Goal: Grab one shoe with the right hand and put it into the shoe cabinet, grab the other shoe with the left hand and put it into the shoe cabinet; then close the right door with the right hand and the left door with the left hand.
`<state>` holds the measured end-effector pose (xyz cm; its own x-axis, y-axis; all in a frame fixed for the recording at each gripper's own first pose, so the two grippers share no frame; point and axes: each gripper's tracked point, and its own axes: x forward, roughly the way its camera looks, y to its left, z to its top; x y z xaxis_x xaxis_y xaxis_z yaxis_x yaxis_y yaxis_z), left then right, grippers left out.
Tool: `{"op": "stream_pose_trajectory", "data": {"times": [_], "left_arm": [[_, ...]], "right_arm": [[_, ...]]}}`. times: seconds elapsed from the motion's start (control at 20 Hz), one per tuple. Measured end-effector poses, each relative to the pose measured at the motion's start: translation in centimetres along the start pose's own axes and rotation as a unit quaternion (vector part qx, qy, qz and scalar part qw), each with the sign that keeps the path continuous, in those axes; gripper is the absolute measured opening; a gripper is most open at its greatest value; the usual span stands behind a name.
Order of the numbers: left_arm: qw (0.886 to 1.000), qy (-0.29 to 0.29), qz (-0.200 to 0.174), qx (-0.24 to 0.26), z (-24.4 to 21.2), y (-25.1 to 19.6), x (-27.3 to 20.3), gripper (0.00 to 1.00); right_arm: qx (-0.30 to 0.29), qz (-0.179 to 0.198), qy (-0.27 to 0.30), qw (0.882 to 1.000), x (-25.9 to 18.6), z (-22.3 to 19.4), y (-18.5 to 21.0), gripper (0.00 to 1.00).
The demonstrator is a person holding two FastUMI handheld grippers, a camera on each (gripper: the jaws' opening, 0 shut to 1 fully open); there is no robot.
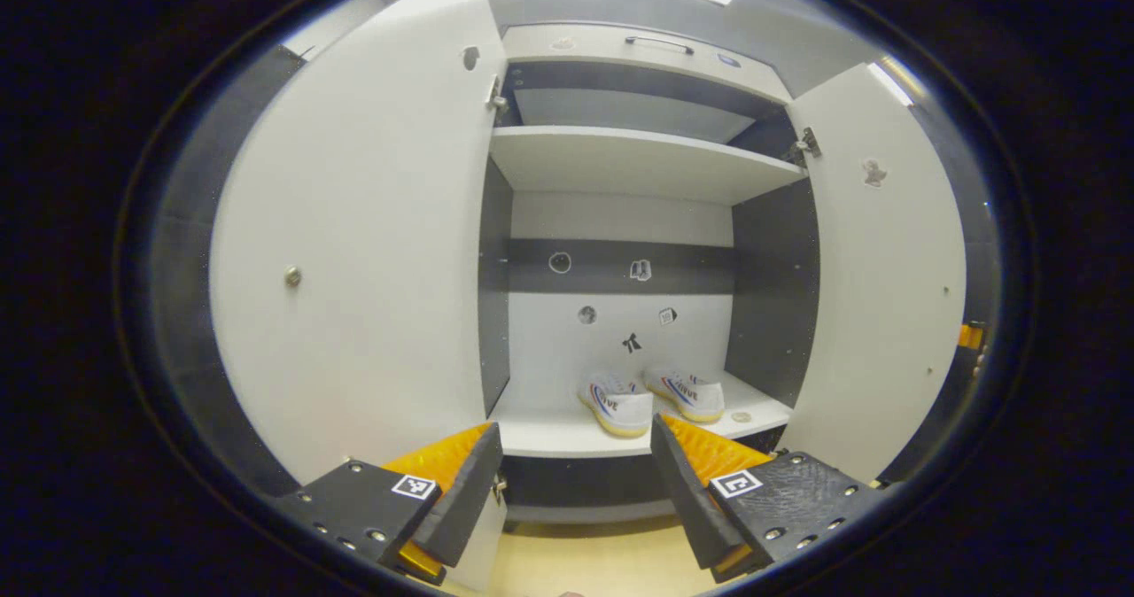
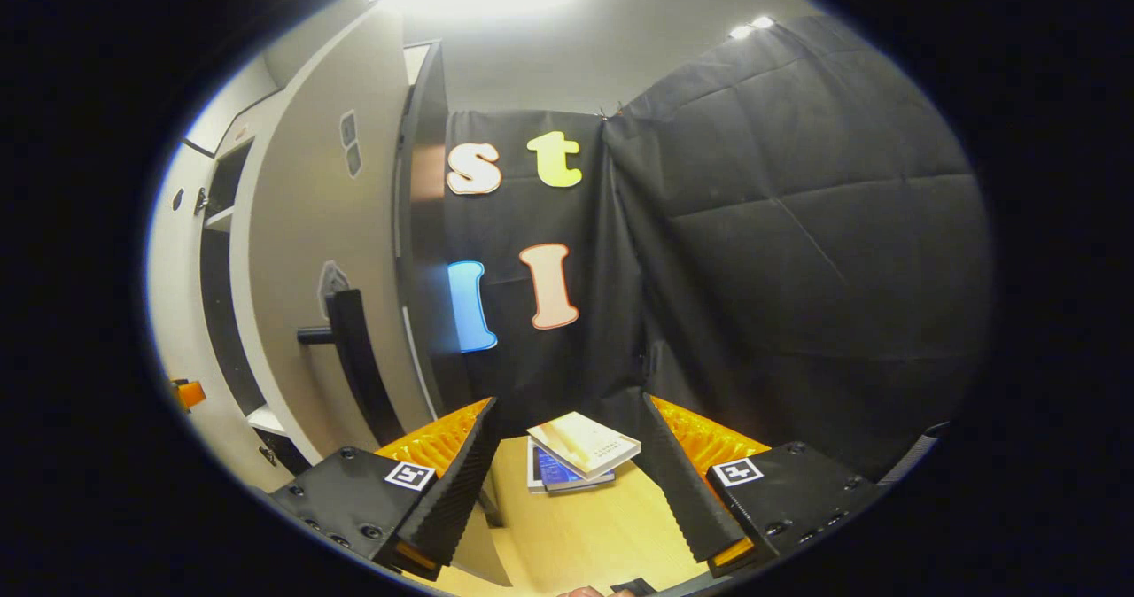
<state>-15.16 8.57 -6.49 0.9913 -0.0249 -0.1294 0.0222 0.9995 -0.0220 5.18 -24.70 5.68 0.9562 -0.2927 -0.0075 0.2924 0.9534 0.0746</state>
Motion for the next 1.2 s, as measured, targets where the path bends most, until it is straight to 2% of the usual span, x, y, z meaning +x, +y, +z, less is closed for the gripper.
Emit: {"op": "stream_pose_trajectory", "data": {"times": [0.05, 0.1, 0.15, 0.2, 0.25, 0.3, 0.35, 0.4, 0.45, 0.5, 0.6, 0.65, 0.7, 0.8, 0.9, 0.95, 1.0, 1.15, 1.2], "left_arm": [[1.0, 0.011, -0.003, -0.011, -1.1, 0.2, -0.8, 0.89], [0.999, 0.024, -0.017, -0.02, -2.2, 0.0, -1.5, 0.89], [0.998, 0.041, -0.038, -0.022, -4.0, -0.5, -2.4, 1.0], [0.998, 0.049, -0.041, -0.022, -5.1, -0.4, -3.1, 1.0], [0.997, 0.055, -0.04, -0.023, -6.0, 0.1, -3.5, 0.95], [0.997, 0.064, -0.044, -0.026, -6.8, 0.3, -4.1, 1.0], [0.996, 0.07, -0.048, -0.028, -7.7, 0.3, -4.7, 0.95], [0.996, 0.073, -0.049, -0.028, -8.1, 0.5, -5.2, 0.96], [0.996, 0.073, -0.053, -0.026, -8.4, 0.6, -5.5, 1.0], [0.995, 0.075, -0.064, -0.024, -8.6, 0.4, -5.7, 0.96], [0.994, 0.075, -0.076, -0.026, -8.9, 0.2, -6.2, 0.96], [0.993, 0.075, -0.081, -0.032, -9.1, 0.2, -6.4, 1.0], [0.992, 0.078, -0.088, -0.038, -9.3, 0.1, -6.6, 0.96], [0.992, 0.077, -0.091, -0.035, -9.3, 0.5, -6.7, 0.95], [0.993, 0.074, -0.092, -0.026, -9.3, 1.0, -6.8, 0.95], [0.993, 0.072, -0.09, -0.023, -9.2, 1.3, -6.9, 1.0], [0.993, 0.071, -0.09, -0.025, -9.1, 1.4, -7.0, 1.0], [0.993, 0.071, -0.089, -0.04, -9.1, 2.4, -7.9, 1.0], [0.993, 0.071, -0.086, -0.042, -9.1, 2.7, -8.1, 0.96]], "right_arm": [[-0.007, 0.003, 0.001, 1.0, -0.1, 0.2, 0.5, 0.98], [-0.01, 0.005, -0.001, 1.0, -0.2, 0.5, 0.9, 0.98], [-0.016, 0.011, -0.006, 1.0, -0.3, 1.0, 1.5, 0.98], [-0.026, 0.009, -0.009, 1.0, -0.2, 1.3, 1.7, 0.98], [-0.038, 0.007, -0.011, 0.999, -0.5, 1.4, 1.7, 0.98], [-0.048, 0.007, -0.012, 0.999, -0.4, 2.0, 2.0, 0.97], [-0.053, 0.004, -0.007, 0.999, -0.4, 2.3, 2.4, 0.97], [-0.051, 0.001, -0.002, 0.999, -0.5, 2.3, 2.6, 0.97], [-0.048, -0.003, 0.0, 0.999, -0.5, 2.3, 2.8, 0.97], [-0.045, -0.006, -0.003, 0.999, -0.6, 2.4, 3.1, 0.97], [-0.044, -0.011, -0.007, 0.999, -0.8, 2.3, 3.6, 0.97], [-0.044, -0.011, -0.006, 0.999, -1.0, 2.2, 3.8, 0.97], [-0.043, -0.01, -0.005, 0.999, -1.2, 2.1, 4.2, 0.97], [-0.039, -0.005, -0.005, 0.999, -1.7, 2.0, 5.4, 0.97], [-0.039, 0.005, -0.006, 0.999, -2.2, 1.8, 6.9, 0.97], [-0.04, 0.013, -0.007, 0.999, -2.4, 1.7, 8.0, 0.92], [-0.04, 0.024, -0.007, 0.999, -2.6, 1.6, 8.9, 0.97], [-0.037, 0.046, -0.013, 0.998, -2.8, 1.3, 12.0, 0.92], [-0.034, 0.052, -0.015, 0.998, -2.9, 1.2, 12.9, 0.92]]}}
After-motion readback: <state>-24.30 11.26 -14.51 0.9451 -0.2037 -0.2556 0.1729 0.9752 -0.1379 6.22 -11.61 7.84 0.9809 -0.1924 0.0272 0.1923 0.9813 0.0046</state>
